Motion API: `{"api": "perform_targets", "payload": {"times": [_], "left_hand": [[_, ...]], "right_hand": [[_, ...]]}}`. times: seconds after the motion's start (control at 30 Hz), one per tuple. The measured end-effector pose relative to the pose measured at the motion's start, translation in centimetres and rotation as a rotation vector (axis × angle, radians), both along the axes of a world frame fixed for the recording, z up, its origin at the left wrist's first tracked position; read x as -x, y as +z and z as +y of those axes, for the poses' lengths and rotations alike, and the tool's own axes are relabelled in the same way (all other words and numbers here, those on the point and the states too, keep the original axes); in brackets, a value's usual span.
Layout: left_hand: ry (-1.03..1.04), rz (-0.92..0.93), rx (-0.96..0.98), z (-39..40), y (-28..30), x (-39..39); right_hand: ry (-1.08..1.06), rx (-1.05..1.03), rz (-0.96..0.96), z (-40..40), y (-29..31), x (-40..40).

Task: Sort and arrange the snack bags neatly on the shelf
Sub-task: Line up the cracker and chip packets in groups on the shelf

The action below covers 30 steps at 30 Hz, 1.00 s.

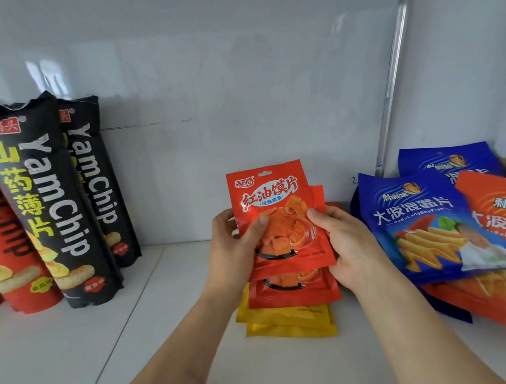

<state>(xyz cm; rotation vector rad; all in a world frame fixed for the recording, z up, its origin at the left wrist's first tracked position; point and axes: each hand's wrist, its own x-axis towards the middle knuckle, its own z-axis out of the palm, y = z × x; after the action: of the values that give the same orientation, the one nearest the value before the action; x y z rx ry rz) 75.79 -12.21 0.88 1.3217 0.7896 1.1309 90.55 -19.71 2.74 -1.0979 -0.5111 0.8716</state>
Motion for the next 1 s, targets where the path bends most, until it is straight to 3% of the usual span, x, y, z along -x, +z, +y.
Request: {"api": "perform_targets", "payload": {"times": [0.07, 0.13, 0.27, 0.6, 0.8, 1.0], "left_hand": [[-0.161, -0.154, 0.190, 0.3, 0.3, 0.6], [-0.225, -0.178, 0.247, 0.5, 0.1, 1.0], [-0.111, -0.217, 0.291, 1.6, -0.7, 1.4], [0.305, -0.250, 0.277, 5.2, -1.0, 4.3], [0.297, -0.173, 0.201, 4.5, -0.8, 3.8], [0.068, -0.134, 0.151, 1.8, -0.6, 1.8]], "right_hand": [[0.015, 0.002, 0.011, 0.4, 0.0, 0.3], [0.023, 0.002, 0.010, 0.5, 0.0, 0.5], [-0.002, 0.016, -0.017, 0.8, -0.4, 0.8], [-0.209, 0.054, -0.285, -0.2, -0.6, -1.9], [-0.222, 0.061, -0.284, -0.8, 0.1, -2.2], [-0.241, 0.058, -0.365, 1.0, -1.0, 0.0]]}}
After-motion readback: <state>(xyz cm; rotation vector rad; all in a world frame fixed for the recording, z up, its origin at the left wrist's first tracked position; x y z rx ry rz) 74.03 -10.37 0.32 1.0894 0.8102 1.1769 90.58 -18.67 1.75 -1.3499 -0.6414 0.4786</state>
